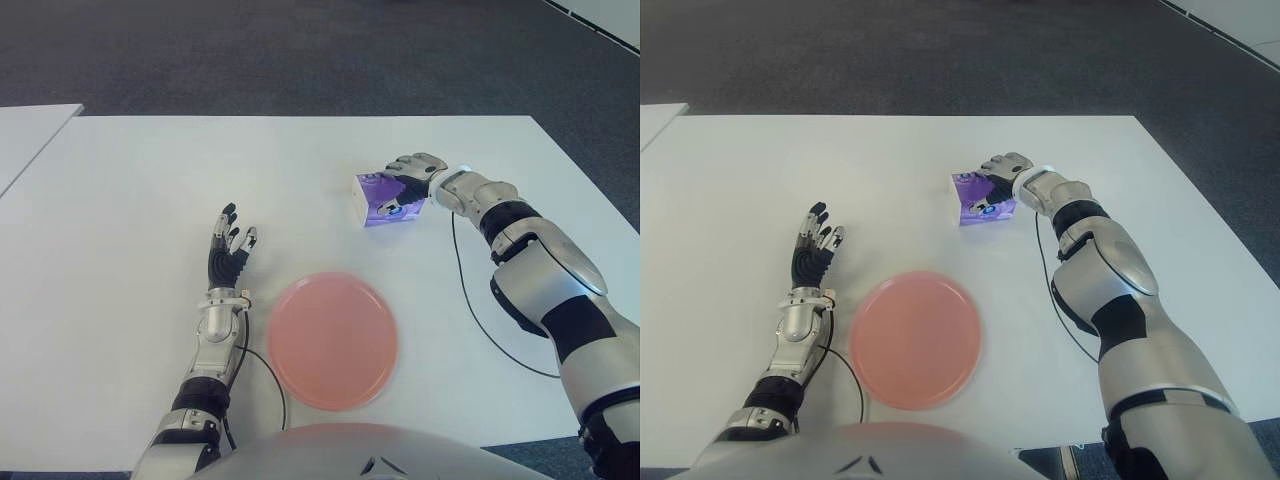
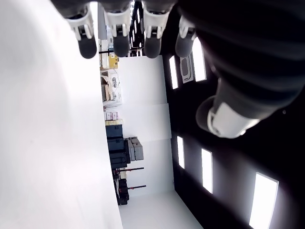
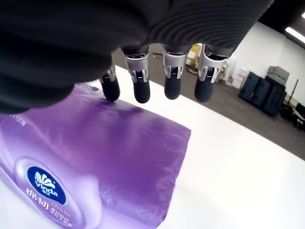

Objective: Put the tissue paper into the plate.

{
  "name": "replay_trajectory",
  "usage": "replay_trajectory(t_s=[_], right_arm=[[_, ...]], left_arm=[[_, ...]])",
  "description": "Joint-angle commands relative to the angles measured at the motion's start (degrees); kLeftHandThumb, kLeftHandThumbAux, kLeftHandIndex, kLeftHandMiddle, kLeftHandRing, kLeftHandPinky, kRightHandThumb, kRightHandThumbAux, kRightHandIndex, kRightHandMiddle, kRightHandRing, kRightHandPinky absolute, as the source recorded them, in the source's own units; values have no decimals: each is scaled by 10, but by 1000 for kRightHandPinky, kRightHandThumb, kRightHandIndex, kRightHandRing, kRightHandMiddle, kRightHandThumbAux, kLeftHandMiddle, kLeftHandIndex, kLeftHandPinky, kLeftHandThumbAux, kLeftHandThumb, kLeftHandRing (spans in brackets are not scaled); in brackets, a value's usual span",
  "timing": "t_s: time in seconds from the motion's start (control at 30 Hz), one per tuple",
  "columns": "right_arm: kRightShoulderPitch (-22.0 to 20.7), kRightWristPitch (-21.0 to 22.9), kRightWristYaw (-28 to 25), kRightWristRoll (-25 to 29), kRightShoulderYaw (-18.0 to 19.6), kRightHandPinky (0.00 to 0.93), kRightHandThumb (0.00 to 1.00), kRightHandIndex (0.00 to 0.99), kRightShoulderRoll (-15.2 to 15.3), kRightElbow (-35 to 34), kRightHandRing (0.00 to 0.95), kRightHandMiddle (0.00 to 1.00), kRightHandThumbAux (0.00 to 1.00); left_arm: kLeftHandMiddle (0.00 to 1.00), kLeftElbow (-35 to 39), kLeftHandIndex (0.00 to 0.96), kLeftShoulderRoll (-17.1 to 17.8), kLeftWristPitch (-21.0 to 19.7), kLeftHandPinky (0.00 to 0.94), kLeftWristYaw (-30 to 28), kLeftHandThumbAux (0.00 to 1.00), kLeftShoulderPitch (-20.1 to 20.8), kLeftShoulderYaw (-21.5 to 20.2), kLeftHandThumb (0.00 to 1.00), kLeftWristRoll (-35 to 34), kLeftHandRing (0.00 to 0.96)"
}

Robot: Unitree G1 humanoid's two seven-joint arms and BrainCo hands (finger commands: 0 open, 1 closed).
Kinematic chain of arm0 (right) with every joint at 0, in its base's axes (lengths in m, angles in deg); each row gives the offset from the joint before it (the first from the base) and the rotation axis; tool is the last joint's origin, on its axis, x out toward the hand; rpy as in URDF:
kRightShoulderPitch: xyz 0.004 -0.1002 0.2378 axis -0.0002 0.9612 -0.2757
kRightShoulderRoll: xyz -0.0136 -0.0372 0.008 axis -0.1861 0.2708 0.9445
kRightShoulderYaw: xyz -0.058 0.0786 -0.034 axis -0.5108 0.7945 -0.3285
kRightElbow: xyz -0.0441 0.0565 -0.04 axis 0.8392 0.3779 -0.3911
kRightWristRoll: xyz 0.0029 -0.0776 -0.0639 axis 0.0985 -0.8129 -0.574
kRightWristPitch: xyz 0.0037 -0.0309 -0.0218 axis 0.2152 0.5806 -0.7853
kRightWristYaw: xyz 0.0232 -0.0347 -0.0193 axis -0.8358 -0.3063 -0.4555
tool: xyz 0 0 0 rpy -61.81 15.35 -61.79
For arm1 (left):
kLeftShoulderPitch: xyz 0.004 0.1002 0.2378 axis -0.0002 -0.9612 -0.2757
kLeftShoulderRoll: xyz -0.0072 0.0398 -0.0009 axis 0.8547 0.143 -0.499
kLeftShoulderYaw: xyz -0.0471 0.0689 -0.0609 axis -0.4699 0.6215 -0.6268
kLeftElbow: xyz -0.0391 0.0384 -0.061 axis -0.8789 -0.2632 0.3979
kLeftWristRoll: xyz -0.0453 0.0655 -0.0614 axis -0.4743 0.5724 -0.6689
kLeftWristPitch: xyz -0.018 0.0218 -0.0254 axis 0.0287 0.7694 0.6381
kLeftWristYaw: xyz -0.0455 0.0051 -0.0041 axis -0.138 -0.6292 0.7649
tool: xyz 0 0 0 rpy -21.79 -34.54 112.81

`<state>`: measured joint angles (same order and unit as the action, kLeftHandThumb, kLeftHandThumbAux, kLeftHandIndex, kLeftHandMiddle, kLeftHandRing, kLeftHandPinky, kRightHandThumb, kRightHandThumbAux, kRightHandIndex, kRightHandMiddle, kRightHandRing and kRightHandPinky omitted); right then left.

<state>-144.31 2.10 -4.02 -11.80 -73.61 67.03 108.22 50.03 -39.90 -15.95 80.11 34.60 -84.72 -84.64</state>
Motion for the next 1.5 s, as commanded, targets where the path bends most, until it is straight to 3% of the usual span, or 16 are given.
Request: replay_trajectory(t_s=[0.03, 1.5], right_arm=[[14, 3, 0, -4, -4, 0, 518, 0, -10, 1, 0, 0, 157], [61, 3, 8, -13, -22, 0, 515, 0, -46, 1, 0, 0, 168]], left_arm=[[28, -35, 28, -10, 0, 18, 9, 607, -49, 3, 182, 10, 5], [26, -34, 20, -10, 5, 14, 12, 620, -57, 3, 172, 13, 4]])
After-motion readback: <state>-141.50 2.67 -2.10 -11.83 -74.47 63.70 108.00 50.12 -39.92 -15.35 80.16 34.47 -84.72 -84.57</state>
